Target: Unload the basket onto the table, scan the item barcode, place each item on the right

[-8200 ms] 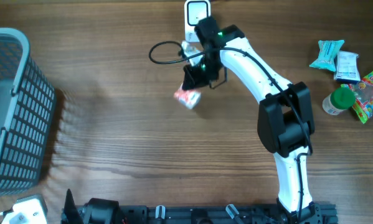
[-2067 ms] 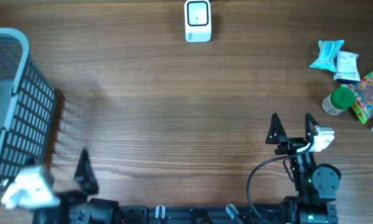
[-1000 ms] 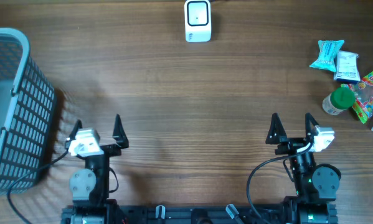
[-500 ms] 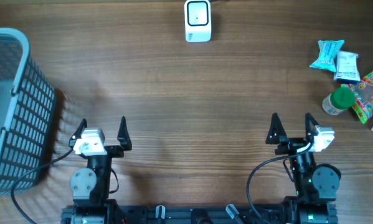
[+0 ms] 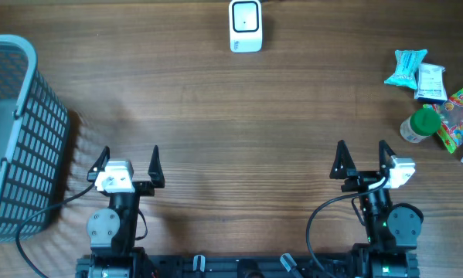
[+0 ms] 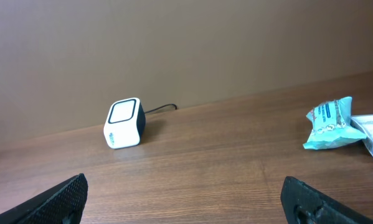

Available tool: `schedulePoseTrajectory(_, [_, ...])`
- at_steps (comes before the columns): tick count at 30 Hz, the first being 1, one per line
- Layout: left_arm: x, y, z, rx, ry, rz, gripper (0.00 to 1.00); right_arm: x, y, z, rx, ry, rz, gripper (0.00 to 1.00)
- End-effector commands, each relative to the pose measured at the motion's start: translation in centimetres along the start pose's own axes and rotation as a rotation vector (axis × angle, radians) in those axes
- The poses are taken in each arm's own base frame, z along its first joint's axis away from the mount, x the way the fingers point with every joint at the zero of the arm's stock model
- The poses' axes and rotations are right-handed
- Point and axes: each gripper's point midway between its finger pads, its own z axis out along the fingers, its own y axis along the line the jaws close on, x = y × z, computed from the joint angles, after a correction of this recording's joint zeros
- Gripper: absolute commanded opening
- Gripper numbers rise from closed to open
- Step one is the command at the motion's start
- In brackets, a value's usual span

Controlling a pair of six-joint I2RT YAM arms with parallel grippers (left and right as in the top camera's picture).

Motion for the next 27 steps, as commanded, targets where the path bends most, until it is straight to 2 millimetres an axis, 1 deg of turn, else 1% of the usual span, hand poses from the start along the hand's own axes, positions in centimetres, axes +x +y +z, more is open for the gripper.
schedulePoseTrajectory(1, [0.1,-0.2,0.0,0.013,-0.001,0.019,1.0,-0.2,-0.1,0.0,0.007,-0.009,0.001,1.0])
schedulePoseTrajectory(11, [0.1,-0.2,0.0,0.013,-0.001,0.019,1.0,-0.2,-0.1,0.0,0.007,-0.009,0.001,1.0])
schedulePoseTrajectory(13, [0.1,-0.2,0.0,0.013,-0.001,0.019,1.0,-0.4,-1.2,-0.1,0.072,-0.023,-0.009,1.0])
schedulePoseTrajectory(15, [0.1,-0.2,0.0,0.013,-0.001,0.019,1.0,-0.3,-1.3,-0.1,0.08,-0.018,-0.046,1.0])
schedulePoseTrajectory(22, [0.1,-0.2,0.0,0.013,-0.001,0.019,1.0,0.2,-1.1,0.1,0.061,0.011,-0.279,0.99])
schedulePoseTrajectory(24, [0.1,-0.2,0.0,0.013,-0.001,0.019,1.0,0.2,-0.8,0.1,0.043,0.012,-0.293,1.0])
schedulePoseTrajectory(27, [0.1,-0.2,0.0,0.013,-0.001,0.019,1.0,0.2,-0.8,0.1,0.048,0.012,-0.292,1.0])
